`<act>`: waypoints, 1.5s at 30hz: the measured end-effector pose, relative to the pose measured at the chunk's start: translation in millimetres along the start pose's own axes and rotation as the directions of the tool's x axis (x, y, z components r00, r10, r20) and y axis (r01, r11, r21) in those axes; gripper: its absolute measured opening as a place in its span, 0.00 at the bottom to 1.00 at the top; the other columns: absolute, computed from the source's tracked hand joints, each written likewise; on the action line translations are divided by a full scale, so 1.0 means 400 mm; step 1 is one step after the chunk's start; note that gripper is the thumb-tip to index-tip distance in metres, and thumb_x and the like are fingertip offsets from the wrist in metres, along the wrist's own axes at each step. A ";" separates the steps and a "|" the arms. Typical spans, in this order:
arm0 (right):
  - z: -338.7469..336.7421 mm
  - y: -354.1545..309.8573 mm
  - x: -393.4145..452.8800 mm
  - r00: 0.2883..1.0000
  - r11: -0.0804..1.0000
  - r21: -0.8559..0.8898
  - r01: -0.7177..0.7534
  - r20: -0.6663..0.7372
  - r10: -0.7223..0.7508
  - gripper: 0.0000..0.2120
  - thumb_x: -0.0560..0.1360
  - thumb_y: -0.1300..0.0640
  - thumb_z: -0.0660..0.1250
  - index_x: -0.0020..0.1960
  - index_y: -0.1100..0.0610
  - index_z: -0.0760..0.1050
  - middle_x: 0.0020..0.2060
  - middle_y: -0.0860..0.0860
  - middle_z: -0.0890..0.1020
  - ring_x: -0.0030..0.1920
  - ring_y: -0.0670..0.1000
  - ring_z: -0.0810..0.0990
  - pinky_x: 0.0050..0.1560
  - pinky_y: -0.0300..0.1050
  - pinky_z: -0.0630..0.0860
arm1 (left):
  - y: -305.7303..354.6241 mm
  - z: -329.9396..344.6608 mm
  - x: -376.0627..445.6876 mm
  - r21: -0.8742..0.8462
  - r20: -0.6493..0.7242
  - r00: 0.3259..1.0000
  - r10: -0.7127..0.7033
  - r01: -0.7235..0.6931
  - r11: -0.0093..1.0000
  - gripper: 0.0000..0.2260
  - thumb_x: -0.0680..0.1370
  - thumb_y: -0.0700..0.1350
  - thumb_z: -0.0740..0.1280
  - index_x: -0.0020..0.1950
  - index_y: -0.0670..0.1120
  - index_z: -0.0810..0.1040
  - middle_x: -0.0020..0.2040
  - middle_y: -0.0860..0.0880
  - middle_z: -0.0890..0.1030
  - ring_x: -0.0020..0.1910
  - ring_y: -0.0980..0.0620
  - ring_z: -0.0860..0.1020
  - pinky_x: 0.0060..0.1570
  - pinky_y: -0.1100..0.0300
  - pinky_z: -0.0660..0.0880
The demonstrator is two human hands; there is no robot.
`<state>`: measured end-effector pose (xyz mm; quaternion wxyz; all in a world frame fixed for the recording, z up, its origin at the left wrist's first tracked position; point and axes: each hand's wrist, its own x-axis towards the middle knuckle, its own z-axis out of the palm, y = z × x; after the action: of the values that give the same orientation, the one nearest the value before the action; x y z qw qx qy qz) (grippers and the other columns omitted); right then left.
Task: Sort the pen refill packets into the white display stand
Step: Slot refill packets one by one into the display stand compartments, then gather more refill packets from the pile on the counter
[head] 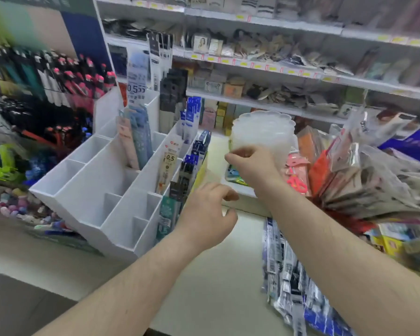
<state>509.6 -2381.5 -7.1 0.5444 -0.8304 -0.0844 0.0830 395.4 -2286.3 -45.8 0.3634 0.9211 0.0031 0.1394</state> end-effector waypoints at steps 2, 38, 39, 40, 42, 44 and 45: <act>-0.040 0.077 -0.054 0.997 0.998 0.005 -0.065 -0.034 0.065 0.08 0.73 0.62 0.72 0.36 0.54 0.79 0.30 0.46 0.79 0.29 0.41 0.74 0.29 0.30 0.70 | 0.006 0.070 -0.011 -0.017 0.129 0.991 -0.021 0.023 1.000 0.10 0.74 0.40 0.68 0.55 0.48 0.80 0.53 0.54 0.79 0.50 0.55 0.71 0.56 0.62 0.68; -0.273 0.377 -0.446 0.650 0.659 -0.344 -0.669 0.161 0.743 0.10 0.73 0.55 0.69 0.41 0.62 0.77 0.27 0.55 0.78 0.28 0.51 0.77 0.29 0.41 0.70 | -0.057 0.478 -0.038 0.256 0.704 0.710 -0.024 -0.223 0.941 0.19 0.84 0.56 0.54 0.76 0.60 0.64 0.81 0.54 0.54 0.79 0.46 0.47 0.75 0.47 0.51; -0.269 0.373 -0.426 0.664 0.675 -0.280 -0.682 0.149 0.733 0.09 0.74 0.55 0.69 0.42 0.62 0.77 0.28 0.56 0.78 0.26 0.51 0.76 0.27 0.40 0.68 | -0.059 0.475 -0.039 0.256 0.701 0.712 -0.025 -0.219 0.942 0.19 0.84 0.56 0.54 0.75 0.60 0.64 0.80 0.54 0.54 0.79 0.46 0.48 0.75 0.48 0.51; -0.263 0.372 -0.406 0.682 0.690 -0.229 -0.686 0.127 0.720 0.09 0.75 0.55 0.70 0.43 0.62 0.77 0.27 0.56 0.77 0.24 0.50 0.75 0.26 0.39 0.68 | -0.061 0.473 -0.040 0.255 0.696 0.718 -0.023 -0.217 0.942 0.19 0.84 0.56 0.54 0.75 0.60 0.65 0.80 0.54 0.54 0.79 0.46 0.48 0.74 0.48 0.51; -0.246 0.369 -0.369 0.710 0.716 -0.158 -0.680 0.101 0.697 0.09 0.75 0.55 0.70 0.43 0.61 0.76 0.25 0.53 0.76 0.22 0.48 0.74 0.25 0.38 0.67 | -0.065 0.470 -0.043 0.252 0.680 0.733 -0.019 -0.210 0.945 0.19 0.83 0.55 0.55 0.74 0.61 0.66 0.80 0.54 0.56 0.79 0.47 0.49 0.74 0.49 0.52; -0.228 0.371 -0.342 0.708 0.719 -0.079 -0.691 0.128 0.695 0.08 0.75 0.56 0.70 0.43 0.60 0.77 0.24 0.52 0.75 0.22 0.48 0.73 0.25 0.39 0.66 | -0.070 0.465 -0.046 0.261 0.673 0.739 -0.021 -0.211 0.942 0.19 0.83 0.53 0.56 0.74 0.60 0.66 0.80 0.54 0.56 0.79 0.46 0.50 0.74 0.49 0.53; -0.221 0.375 -0.333 0.696 0.706 -0.028 -0.707 0.151 0.702 0.07 0.75 0.56 0.70 0.45 0.60 0.77 0.24 0.51 0.74 0.23 0.48 0.72 0.25 0.39 0.65 | -0.073 0.462 -0.047 0.264 0.677 0.735 -0.024 -0.213 0.941 0.19 0.83 0.53 0.57 0.75 0.59 0.66 0.80 0.54 0.55 0.79 0.46 0.49 0.74 0.49 0.53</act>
<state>408.0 -2549.6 -103.9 0.4765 -0.7818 0.2006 0.3486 428.1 -2390.3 -199.0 0.1757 0.9546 -0.1525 -0.1859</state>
